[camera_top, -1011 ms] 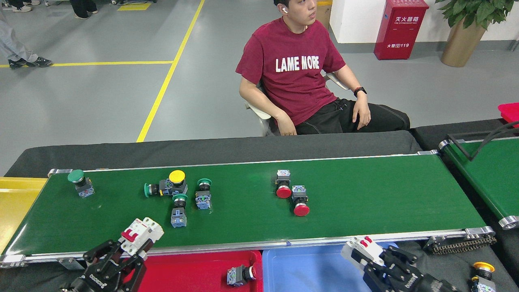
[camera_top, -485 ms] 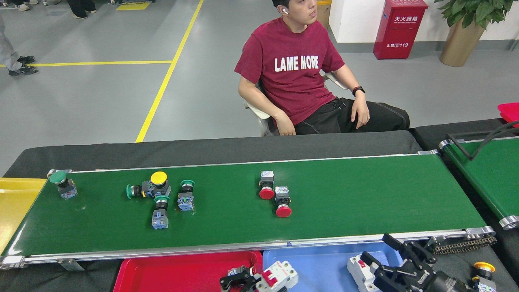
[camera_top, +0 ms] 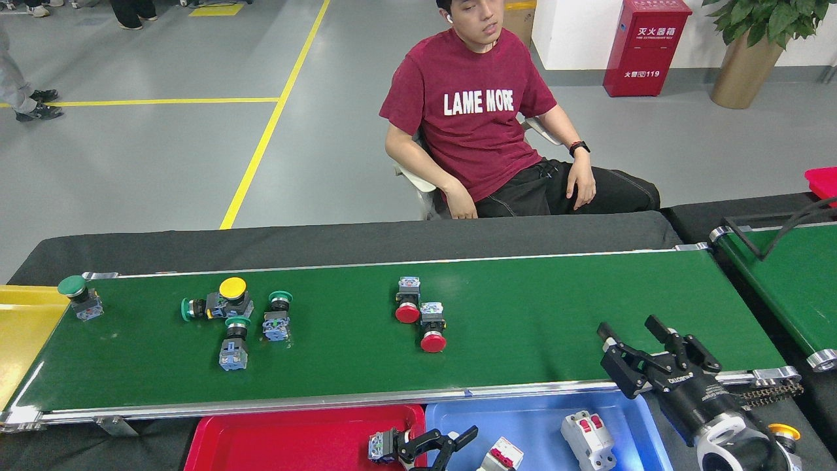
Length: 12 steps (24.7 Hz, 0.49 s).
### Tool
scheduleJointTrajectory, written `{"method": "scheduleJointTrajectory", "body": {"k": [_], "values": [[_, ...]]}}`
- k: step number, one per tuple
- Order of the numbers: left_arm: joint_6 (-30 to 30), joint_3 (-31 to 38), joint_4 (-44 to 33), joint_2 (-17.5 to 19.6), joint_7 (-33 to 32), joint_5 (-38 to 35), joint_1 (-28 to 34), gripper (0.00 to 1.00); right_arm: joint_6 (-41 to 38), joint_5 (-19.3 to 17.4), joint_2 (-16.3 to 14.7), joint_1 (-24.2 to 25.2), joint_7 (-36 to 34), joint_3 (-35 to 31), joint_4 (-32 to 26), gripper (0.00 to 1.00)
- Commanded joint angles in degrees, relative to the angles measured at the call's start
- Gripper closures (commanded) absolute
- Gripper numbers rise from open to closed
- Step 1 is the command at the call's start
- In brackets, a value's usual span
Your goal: Pick switch part from conveyor to tray
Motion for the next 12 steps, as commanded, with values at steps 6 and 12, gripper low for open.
{"method": "scheduleJointTrajectory", "body": {"k": [6,12], "values": [[-1.77,32.05,-2.49,7.01,13.50,7.00,5.40,0.00,1.25,0.36,0.03,4.94,-5.40,-0.24,-3.40,0.11],[-6.78,46.29,4.98,13.08,15.70,9.90,5.66,0.00,1.69,0.71,1.08,4.59,-5.32,-0.15,-3.76,0.11]]}}
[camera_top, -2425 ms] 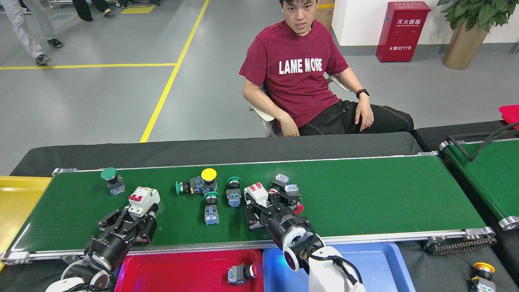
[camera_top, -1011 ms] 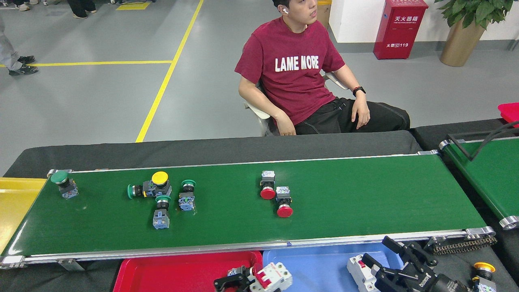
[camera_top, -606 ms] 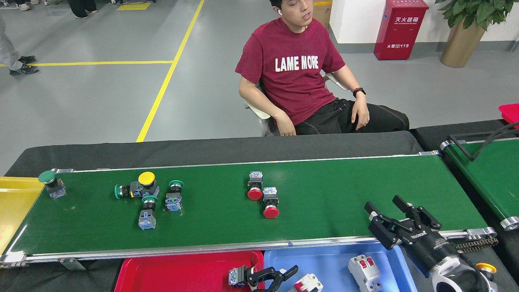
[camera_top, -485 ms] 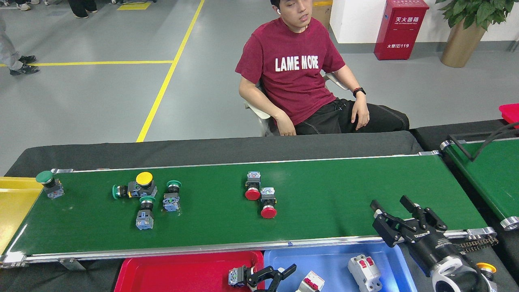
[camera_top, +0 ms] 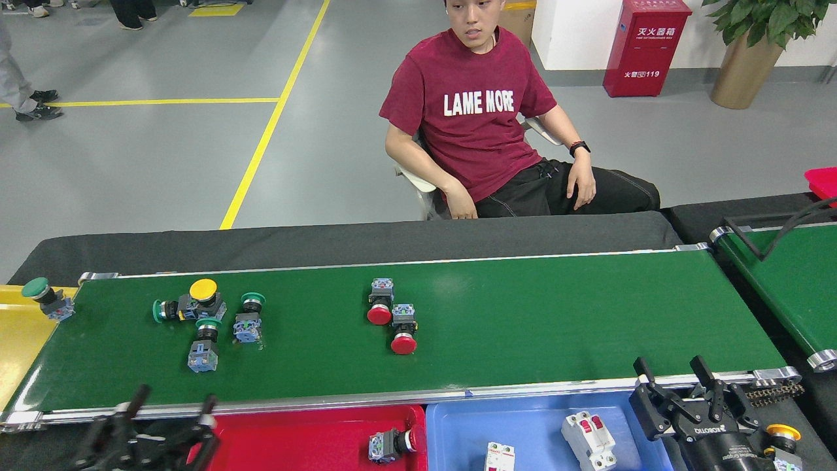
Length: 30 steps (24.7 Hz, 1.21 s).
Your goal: Pick switch part from conveyor to tray
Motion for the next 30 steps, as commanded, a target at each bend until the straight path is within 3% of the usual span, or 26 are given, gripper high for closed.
{"method": "scheduleJointTrajectory", "body": {"k": [1,8,12,22,23,26,27,30], "values": [[-2.93,0.46,2.22,1.40,0.79,0.42,-0.73,0.00,0.24,0.09,0.10,-0.60,-0.48,-0.18,-0.92,0.11],[-2.84,-1.83,12.85,2.45,-4.65,-0.11,-12.24,0.00,0.24,0.26,0.28,-0.25,-0.48,-0.01,-1.45,0.11],[-2.31,-1.91,17.60,6.15,-4.66,-0.20,-14.97,0.00,0.15,0.26,0.46,0.81,-0.48,0.08,-1.98,0.11],[3.93,-5.25,28.67,7.47,-4.66,-2.57,-23.23,0.02,0.06,0.26,1.25,0.98,-0.48,0.26,-2.33,0.11],[4.89,-5.60,29.56,7.55,-4.39,-2.57,-23.76,0.08,0.06,0.35,1.25,0.98,-0.48,0.44,-2.33,0.11],[6.56,-7.19,32.63,8.08,-3.60,-2.30,-25.43,0.68,0.06,0.35,1.25,0.98,-0.48,0.70,-2.42,0.11],[6.74,-7.19,33.60,8.08,-3.16,-2.22,-25.70,0.82,0.06,0.35,1.25,0.98,-0.48,0.70,-2.50,0.11],[6.92,-7.45,35.53,7.99,-0.26,-2.48,-26.05,0.92,0.06,0.35,1.33,1.07,-0.40,0.79,-3.21,0.11]]}}
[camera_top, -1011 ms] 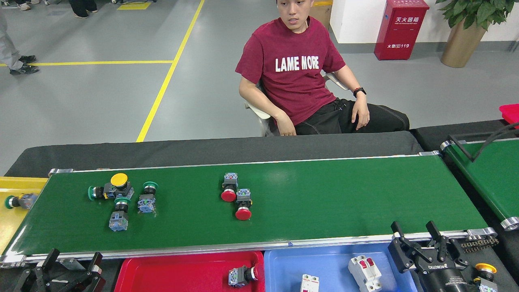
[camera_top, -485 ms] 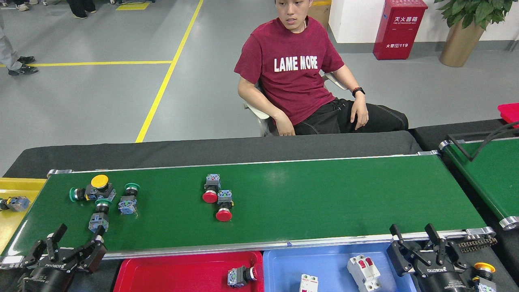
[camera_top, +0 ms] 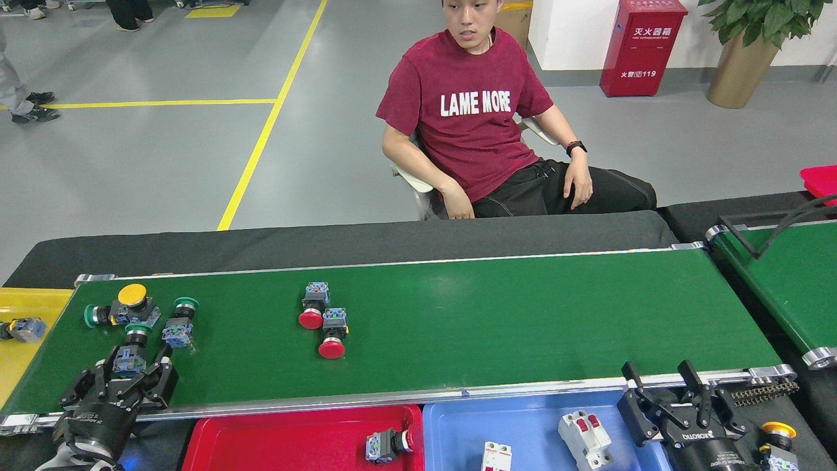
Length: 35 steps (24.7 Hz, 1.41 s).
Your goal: Pick switch part from conveyor to tray
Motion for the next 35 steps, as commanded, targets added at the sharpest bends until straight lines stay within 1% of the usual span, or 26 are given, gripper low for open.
{"method": "scheduleJointTrajectory", "body": {"k": [1,4,5,6,8,9,11,12,13,14,15,16,19,21,23,25,26,28,31,35], "values": [[0.39,-0.14,0.39,0.81,2.57,-0.07,-0.86,0.94,-0.20,0.06,0.17,0.00,-0.43,-0.05,-1.35,0.11],[-0.49,-1.28,-1.01,0.72,3.28,0.28,0.46,0.96,-0.29,0.06,0.17,1.31,-0.43,0.04,-2.41,0.11],[-1.02,-1.89,-2.86,0.81,3.37,0.46,1.34,0.96,-0.29,0.06,0.25,1.76,-0.43,0.04,-2.41,0.11],[-2.77,-2.33,-6.99,0.90,3.37,0.55,3.53,0.96,-0.29,0.06,0.34,1.93,-0.43,-0.05,-2.41,0.11],[-9.19,-2.33,-16.13,0.72,3.37,1.34,9.51,0.96,-0.37,0.06,0.43,2.28,-0.43,0.04,-2.41,0.11],[-14.45,-2.33,-22.89,0.46,3.28,1.69,14.42,0.95,-0.46,0.06,0.52,2.55,-0.43,0.04,-2.41,0.11],[-20.44,-2.60,-29.93,-0.07,3.10,1.43,20.94,0.93,-0.55,0.06,0.61,2.63,-0.43,0.04,-2.49,0.11],[-22.55,-3.04,-32.31,-0.24,3.10,1.52,23.84,0.92,-0.46,0.06,0.61,2.55,-0.43,0.04,-2.41,0.11],[-22.55,-4.61,-33.97,-0.42,2.84,1.43,26.21,0.86,-0.55,0.06,0.61,2.55,-0.43,0.04,-2.49,0.11],[-22.55,-6.11,-34.68,-0.77,2.57,1.43,27.35,0.72,-0.55,0.06,0.61,2.55,-0.43,0.04,-2.49,0.11],[-22.55,-7.43,-35.03,-1.21,2.22,1.34,28.14,0.39,-0.46,0.06,0.61,2.63,-0.43,0.04,-2.49,0.11],[-22.55,-7.78,-35.03,-2.18,2.22,1.34,28.32,0.01,-0.46,0.06,0.61,2.63,-0.43,-0.05,-2.49,0.11],[-22.55,-7.61,-35.29,-4.99,2.31,1.43,28.32,0.00,-0.55,0.06,0.61,2.63,-0.43,-0.05,-2.49,0.11],[-22.55,-7.26,-35.47,-5.25,2.31,1.52,28.14,0.00,-0.46,0.06,0.61,2.63,-0.43,-0.05,-2.49,0.10],[-22.55,-4.53,-35.65,-6.04,2.31,1.78,28.32,0.00,-0.55,0.06,0.61,2.63,-0.43,0.04,-2.49,0.10],[-17.10,-0.05,-36.00,-8.50,2.31,1.78,28.06,0.00,-0.55,0.06,0.61,2.63,-0.43,0.04,-2.49,0.10],[-13.41,2.41,-35.56,-10.00,2.31,1.78,27.53,0.00,-0.55,0.06,0.61,2.63,-0.43,0.04,-2.49,0.10],[-8.31,5.75,-34.50,-10.09,2.31,1.69,27.18,0.00,-0.55,0.06,0.52,2.63,-0.43,0.04,-2.49,0.10],[-8.13,8.21,-33.80,-9.74,2.31,1.69,27.88,0.00,-0.55,0.06,0.61,2.63,-0.43,0.04,-2.49,0.10],[-7.69,7.51,-34.33,-9.82,2.14,1.25,27.62,0.00,-0.55,0.06,0.61,2.72,-0.43,0.04,-2.49,0.10]]}}
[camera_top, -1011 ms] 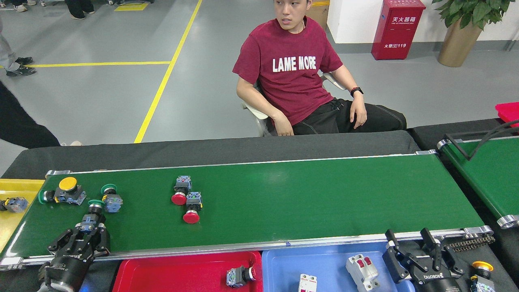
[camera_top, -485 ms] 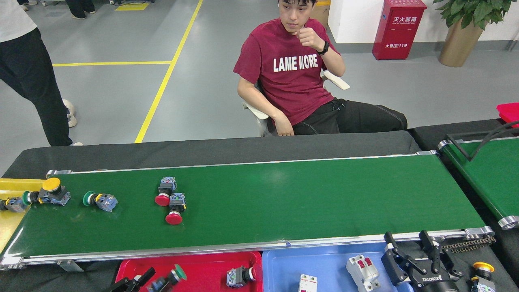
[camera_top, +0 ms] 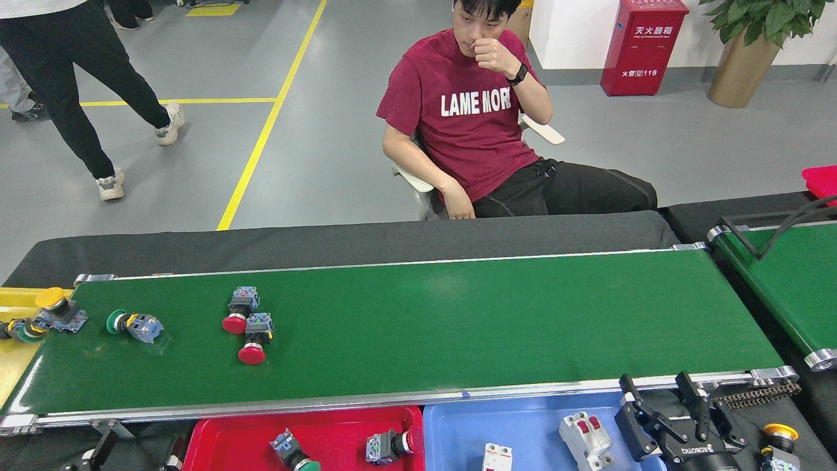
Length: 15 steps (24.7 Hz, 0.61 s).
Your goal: Pick switch part from conveyor to tray
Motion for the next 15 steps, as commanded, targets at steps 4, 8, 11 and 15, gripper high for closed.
{"method": "scheduleJointTrajectory", "body": {"k": [4,8,11,15], "values": [[1.00,-2.79,-0.92,0.47,-4.19,-2.54,-5.49,0.00,-0.18,0.05,0.15,-0.21,-0.41,-0.10,-0.90,0.10],[1.43,-4.02,2.24,0.38,-8.67,-5.52,-13.04,0.00,-0.18,0.05,0.59,-0.21,-0.41,-0.10,-0.90,0.10],[2.23,-4.11,4.26,0.47,-8.85,-7.72,-16.04,0.00,-0.26,0.05,0.59,-0.21,-0.41,-0.10,-0.90,0.10],[2.40,-4.11,8.49,0.38,-8.85,-9.48,-19.11,0.00,-0.18,0.05,0.59,-0.21,-0.41,-0.10,-0.90,0.10]]}}
